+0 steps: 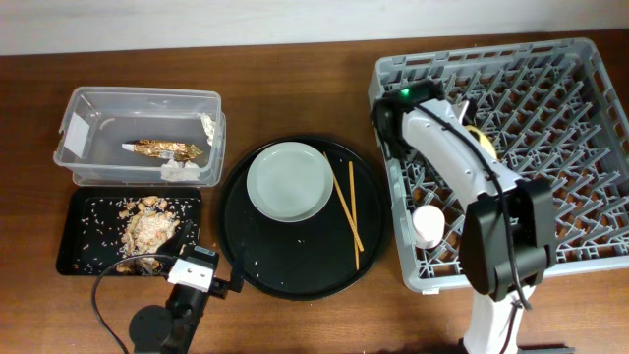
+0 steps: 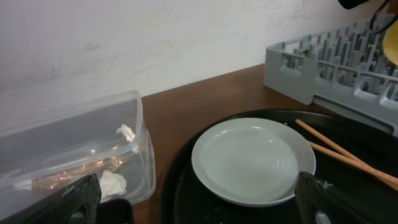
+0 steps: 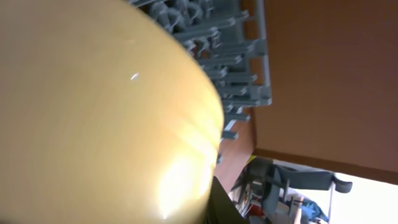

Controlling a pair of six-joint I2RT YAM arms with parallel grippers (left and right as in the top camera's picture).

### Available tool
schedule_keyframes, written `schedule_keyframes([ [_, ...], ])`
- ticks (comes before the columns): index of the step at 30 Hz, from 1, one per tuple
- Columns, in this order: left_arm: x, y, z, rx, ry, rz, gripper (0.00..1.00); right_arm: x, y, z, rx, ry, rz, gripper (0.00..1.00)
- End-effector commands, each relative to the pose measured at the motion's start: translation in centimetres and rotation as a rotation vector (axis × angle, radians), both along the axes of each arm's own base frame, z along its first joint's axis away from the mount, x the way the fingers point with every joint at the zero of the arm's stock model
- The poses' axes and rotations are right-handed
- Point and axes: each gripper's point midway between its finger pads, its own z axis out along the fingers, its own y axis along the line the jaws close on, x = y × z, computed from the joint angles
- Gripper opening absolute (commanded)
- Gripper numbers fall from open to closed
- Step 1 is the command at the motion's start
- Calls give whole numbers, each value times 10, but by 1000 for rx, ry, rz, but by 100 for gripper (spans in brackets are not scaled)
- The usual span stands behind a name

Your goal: Sort waste into correct bins and load items into the dishwasher rack

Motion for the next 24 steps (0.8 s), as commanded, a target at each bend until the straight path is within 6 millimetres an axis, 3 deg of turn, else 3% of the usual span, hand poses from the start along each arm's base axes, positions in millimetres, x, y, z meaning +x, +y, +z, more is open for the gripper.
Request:
schedule_keyframes([
  [1,0,0,-2,8,-2,-6,99,-8,27,-4,55,-1,20,11],
  [3,0,0,-2,8,-3,-6,99,-15,39,-7,108,8,17,15],
  [5,0,0,-2,8,-3,-6,99,-19,46,-10,144,17,9,40],
  [6,0,0,-2,8,-3,-6,99,-19,49,-9,153,14,12,47],
  [10,0,0,-2,8,-3,-6,99,-19,62,3,246,-7,26,49],
  [12,0,0,-2,8,-3,-6,99,-19,75,12,339,-45,27,56],
  [14,0,0,-2,8,-3,-6,99,-18,111,11,553,-11,107,59],
  [16,0,0,-2,8,-2,-6,99,-20,167,2,841,90,261,59],
  [19,0,0,-3,8,-2,-6,99,-31,237,-7,1164,170,348,59],
  [21,0,0,-3,8,-2,-6,99,-35,267,-26,1232,178,349,59],
  [24,0,0,-3,8,-1,-6,99,-34,288,-65,1246,121,243,62],
])
